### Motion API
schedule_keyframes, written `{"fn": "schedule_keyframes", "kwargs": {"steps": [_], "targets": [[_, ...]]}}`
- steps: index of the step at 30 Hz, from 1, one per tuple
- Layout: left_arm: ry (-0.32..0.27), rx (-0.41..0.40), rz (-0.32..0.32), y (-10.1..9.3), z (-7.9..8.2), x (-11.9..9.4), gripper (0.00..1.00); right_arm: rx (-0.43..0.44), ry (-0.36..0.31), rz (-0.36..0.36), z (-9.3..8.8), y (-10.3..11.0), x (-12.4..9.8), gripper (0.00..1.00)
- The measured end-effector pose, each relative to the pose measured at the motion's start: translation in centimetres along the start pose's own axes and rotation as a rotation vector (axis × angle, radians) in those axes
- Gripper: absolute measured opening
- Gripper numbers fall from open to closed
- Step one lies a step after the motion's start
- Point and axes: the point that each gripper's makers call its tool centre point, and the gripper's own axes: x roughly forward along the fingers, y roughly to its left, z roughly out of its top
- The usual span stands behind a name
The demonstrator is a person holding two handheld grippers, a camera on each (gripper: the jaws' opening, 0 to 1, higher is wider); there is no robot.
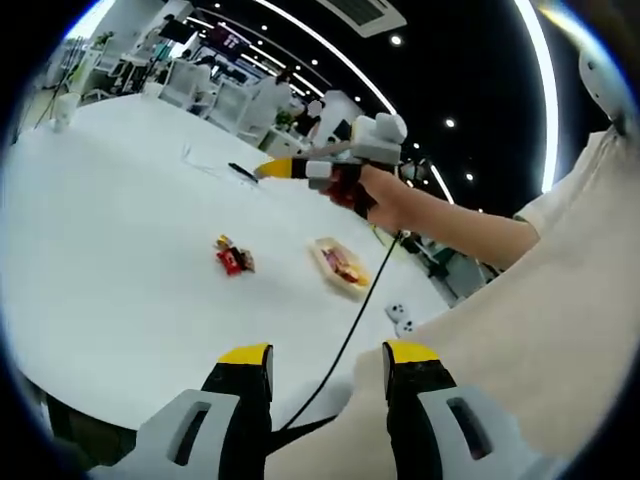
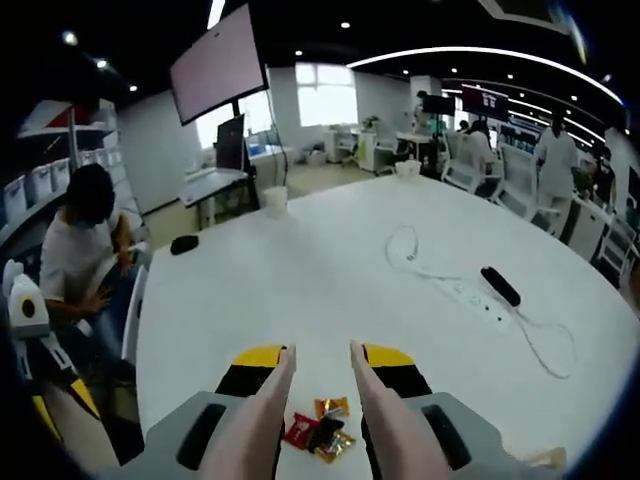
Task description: Place the target food into the container with the food tongs after gripping and lifting it, then release it inside without dropping or visibly crushing the food.
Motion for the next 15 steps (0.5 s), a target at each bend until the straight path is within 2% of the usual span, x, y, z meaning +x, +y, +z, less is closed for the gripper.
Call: {"fn": "schedule_keyframes", "kwargs": {"steps": [15], "targets": [[0.021,-0.022,0.001,0.4,-0.7,0.0,0.43,0.026,0.054,-0.017,-3.2,-0.2,0.8,0.28]]}}
